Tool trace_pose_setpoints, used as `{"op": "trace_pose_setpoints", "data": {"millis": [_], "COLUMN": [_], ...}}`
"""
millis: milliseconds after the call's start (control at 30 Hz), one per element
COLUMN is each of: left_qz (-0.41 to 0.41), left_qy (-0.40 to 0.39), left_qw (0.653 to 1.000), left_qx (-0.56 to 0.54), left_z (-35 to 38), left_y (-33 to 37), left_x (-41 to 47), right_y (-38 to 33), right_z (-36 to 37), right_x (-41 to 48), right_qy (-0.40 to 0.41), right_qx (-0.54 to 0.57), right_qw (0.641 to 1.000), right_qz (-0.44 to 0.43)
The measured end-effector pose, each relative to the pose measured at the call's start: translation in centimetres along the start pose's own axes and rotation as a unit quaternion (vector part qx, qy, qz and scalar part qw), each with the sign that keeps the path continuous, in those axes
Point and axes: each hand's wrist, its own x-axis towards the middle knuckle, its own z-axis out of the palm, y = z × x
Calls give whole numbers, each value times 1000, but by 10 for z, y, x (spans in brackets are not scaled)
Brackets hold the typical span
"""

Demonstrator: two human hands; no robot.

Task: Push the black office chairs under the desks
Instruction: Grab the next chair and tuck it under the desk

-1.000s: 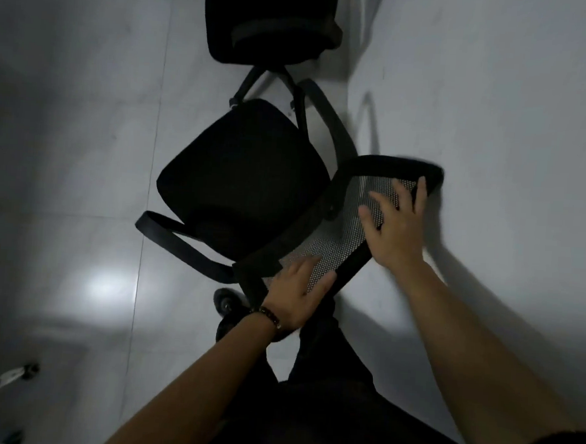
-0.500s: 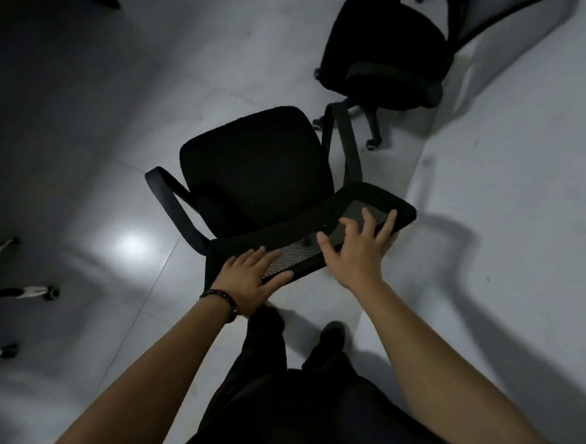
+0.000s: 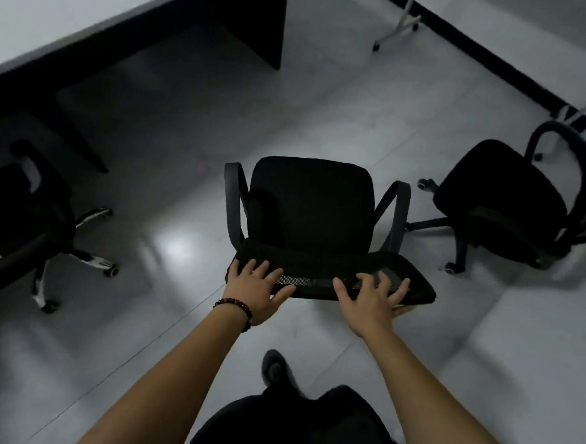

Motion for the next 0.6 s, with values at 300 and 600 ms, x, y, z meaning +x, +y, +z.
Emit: {"op": "trace_pose_setpoints", "data": {"millis": [300, 600], "left_qz": [-67, -172], "left_qy": [4, 57], "left_qw": [997, 978], "left_qx": [-38, -100], "left_z": [-46, -108], "left_y": [-57, -92], "left_x": [51, 154], "right_y": [-88, -192], "right_z": [-11, -53], "right_x": [72, 224], "right_qy": [-27, -48], "right_qx": [-27, -85], "right_qw": [998, 981], "right_qz": [-43, -169]}}
